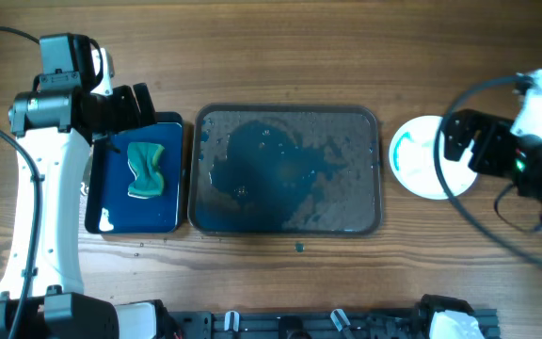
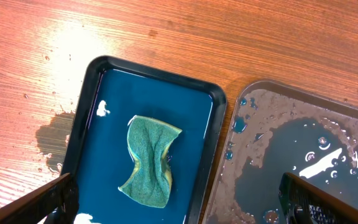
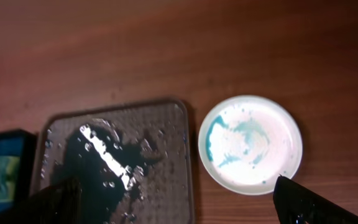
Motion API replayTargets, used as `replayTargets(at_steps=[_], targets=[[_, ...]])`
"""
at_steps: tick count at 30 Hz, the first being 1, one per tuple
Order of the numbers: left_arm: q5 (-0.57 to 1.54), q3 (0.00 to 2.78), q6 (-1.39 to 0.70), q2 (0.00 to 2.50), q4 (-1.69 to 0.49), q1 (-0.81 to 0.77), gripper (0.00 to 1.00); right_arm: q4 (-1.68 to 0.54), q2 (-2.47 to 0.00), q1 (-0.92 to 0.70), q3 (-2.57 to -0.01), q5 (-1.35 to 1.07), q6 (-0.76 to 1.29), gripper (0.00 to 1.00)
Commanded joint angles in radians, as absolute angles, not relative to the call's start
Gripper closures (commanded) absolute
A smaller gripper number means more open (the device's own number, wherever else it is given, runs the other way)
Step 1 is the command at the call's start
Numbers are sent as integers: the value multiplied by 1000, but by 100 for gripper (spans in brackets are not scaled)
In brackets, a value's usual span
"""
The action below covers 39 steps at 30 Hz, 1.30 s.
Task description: Clean dirty plates on tray and stack at the side
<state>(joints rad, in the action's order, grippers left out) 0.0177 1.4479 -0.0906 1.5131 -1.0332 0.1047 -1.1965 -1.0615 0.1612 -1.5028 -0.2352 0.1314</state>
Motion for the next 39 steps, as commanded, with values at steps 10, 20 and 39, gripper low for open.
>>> replayTargets(at_steps=[10, 20, 39], targets=[[33, 1454, -89, 1518, -1033, 107, 0, -1228, -936, 156, -1515, -118, 360, 0], [33, 1454, -89, 1518, -1033, 107, 0, -376, -592, 63, -798, -145, 216, 0], [33, 1454, -89, 1518, -1033, 107, 0, 2, -3, -42, -5, -63, 296, 0]])
